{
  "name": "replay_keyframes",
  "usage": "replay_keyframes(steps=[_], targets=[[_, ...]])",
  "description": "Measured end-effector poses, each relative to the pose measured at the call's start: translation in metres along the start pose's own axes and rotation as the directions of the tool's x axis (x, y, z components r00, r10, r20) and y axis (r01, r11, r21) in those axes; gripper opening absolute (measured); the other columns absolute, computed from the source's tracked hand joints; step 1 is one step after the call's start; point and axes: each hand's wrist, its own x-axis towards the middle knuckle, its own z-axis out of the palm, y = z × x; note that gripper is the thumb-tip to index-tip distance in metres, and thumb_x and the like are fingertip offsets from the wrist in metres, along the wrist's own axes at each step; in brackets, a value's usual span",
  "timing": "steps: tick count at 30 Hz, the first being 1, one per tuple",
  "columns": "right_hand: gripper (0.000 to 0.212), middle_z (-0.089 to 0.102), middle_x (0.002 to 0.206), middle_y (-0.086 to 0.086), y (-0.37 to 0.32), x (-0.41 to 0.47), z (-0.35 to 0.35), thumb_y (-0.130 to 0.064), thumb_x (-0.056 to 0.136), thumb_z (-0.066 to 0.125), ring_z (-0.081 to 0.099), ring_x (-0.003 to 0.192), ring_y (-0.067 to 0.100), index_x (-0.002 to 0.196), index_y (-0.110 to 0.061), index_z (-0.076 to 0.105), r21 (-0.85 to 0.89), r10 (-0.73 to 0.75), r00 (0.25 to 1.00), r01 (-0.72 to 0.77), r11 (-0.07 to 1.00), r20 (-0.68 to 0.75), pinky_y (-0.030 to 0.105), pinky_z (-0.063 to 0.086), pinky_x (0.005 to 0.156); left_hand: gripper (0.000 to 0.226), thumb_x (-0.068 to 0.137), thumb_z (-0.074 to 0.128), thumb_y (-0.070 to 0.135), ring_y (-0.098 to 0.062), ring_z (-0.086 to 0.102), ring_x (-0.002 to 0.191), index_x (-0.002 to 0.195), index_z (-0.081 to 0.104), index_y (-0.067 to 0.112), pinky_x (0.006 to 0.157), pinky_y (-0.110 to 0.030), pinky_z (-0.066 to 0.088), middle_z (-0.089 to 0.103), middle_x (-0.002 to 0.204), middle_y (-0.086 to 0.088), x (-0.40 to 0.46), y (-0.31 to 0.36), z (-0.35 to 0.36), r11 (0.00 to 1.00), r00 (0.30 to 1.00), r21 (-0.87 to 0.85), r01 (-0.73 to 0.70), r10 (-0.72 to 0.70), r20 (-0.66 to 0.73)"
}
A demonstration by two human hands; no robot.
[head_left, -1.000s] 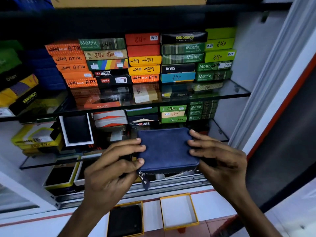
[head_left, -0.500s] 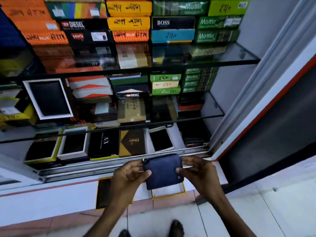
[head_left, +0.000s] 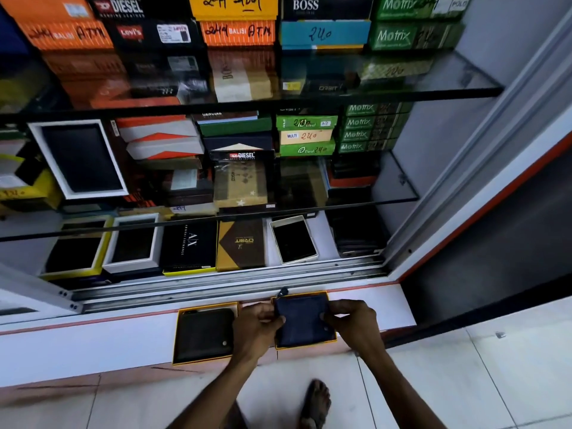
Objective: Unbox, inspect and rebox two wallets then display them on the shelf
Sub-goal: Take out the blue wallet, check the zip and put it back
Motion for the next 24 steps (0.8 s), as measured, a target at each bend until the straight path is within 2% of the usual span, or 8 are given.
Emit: replay_keyframes(steps=[3, 6, 8, 10, 12, 14, 21, 24], targets=[[0.012, 0.078, 0.085, 0.0, 0.001, 0.001, 0.004, -0.012, 0.076, 0.08, 0.071, 0.079, 0.011, 0.087, -0.012, 0.08, -0.005, 0.002, 1.0, -0.002, 1.0, -0.026, -0.004, 0.041, 0.054, 0.015, 0.074, 0.08, 0.01, 0.0, 0.07, 0.069, 0.088, 0.076, 0.012, 0.078, -0.041, 0.061, 0.075, 0.078, 0.003, 0.002, -0.005, 0.004, 1.0, 1.0, 0.015, 0.005, -0.004, -0.026], [0.031, 0.075, 0.098, 0.002, 0.004, 0.002, 0.007, -0.019, 0.076, 0.081, 0.069, 0.082, 0.016, 0.106, -0.012, 0.075, -0.033, 0.02, 0.997, -0.023, 0.999, -0.072, 0.0, 0.043, 0.055, 0.021, 0.072, 0.081, 0.014, -0.007, 0.07, 0.074, 0.083, 0.071, 0.028, 0.075, -0.031, 0.059, 0.073, 0.076, 0.009, -0.001, -0.003, 0.006, 0.999, 0.998, 0.045, -0.006, 0.008, -0.054], [0.047, 0.072, 0.111, 0.005, 0.009, 0.001, 0.011, -0.026, 0.077, 0.081, 0.069, 0.091, 0.02, 0.119, -0.012, 0.068, -0.062, 0.057, 0.997, -0.06, 0.996, -0.041, 0.01, 0.048, 0.069, 0.022, 0.065, 0.082, 0.03, -0.014, 0.07, 0.073, 0.07, 0.061, 0.036, 0.071, -0.032, 0.057, 0.071, 0.07, 0.008, -0.002, -0.004, 0.007, 0.998, 0.998, 0.048, 0.029, -0.026, -0.058], [0.034, 0.075, 0.108, 0.006, 0.01, 0.002, 0.013, -0.026, 0.079, 0.078, 0.071, 0.095, 0.025, 0.111, -0.015, 0.072, -0.098, 0.053, 0.998, -0.051, 0.994, 0.018, 0.026, 0.055, 0.084, 0.027, 0.055, 0.07, 0.053, -0.026, 0.07, 0.071, 0.057, 0.06, 0.028, 0.067, -0.043, 0.056, 0.072, 0.066, -0.005, 0.002, -0.013, 0.009, 0.996, 0.997, 0.067, 0.067, -0.065, -0.032], [0.01, 0.078, 0.095, 0.004, 0.005, -0.001, 0.011, -0.021, 0.081, 0.075, 0.073, 0.086, 0.023, 0.091, -0.019, 0.076, -0.11, 0.014, 0.999, -0.009, 0.994, 0.038, 0.036, 0.059, 0.086, 0.033, 0.051, 0.066, 0.056, -0.031, 0.07, 0.071, 0.052, 0.063, 0.023, 0.067, -0.051, 0.056, 0.075, 0.069, -0.011, 0.009, -0.024, 0.013, 0.995, 0.996, 0.044, 0.087, -0.087, 0.0], [0.011, 0.079, 0.092, -0.002, -0.005, -0.009, 0.005, -0.021, 0.079, 0.076, 0.073, 0.087, 0.018, 0.09, -0.021, 0.078, -0.07, -0.011, 1.0, 0.011, 0.998, 0.0, 0.033, 0.058, 0.084, 0.011, 0.056, 0.075, 0.042, -0.029, 0.072, 0.074, 0.054, 0.069, 0.033, 0.071, -0.052, 0.059, 0.076, 0.072, -0.007, 0.001, -0.011, 0.006, 0.997, 0.997, 0.008, 0.08, -0.08, -0.025], [0.018, 0.077, 0.07, -0.018, -0.06, -0.042, -0.041, -0.028, 0.067, 0.084, 0.067, 0.059, -0.008, 0.083, -0.031, 0.076, 0.115, -0.121, 0.987, 0.133, 0.984, -0.11, 0.017, 0.05, 0.061, 0.021, 0.061, 0.083, 0.019, 0.003, 0.069, 0.067, 0.078, 0.073, 0.025, 0.072, -0.039, 0.062, 0.076, 0.075, 0.012, -0.031, 0.053, -0.036, 0.986, 0.967, -0.141, -0.087, 0.05, -0.249], [0.024, 0.074, 0.074, -0.029, -0.097, -0.054, -0.061, -0.021, 0.069, 0.086, 0.067, 0.062, -0.009, 0.087, -0.032, 0.074, 0.205, -0.244, 0.954, 0.278, 0.939, -0.173, 0.004, 0.047, 0.056, 0.027, 0.067, 0.082, 0.015, -0.001, 0.067, 0.067, 0.088, 0.071, 0.026, 0.067, -0.031, 0.058, 0.075, 0.081, 0.013, -0.043, 0.091, -0.056, 0.96, 0.92, -0.15, -0.237, 0.172, -0.352]])
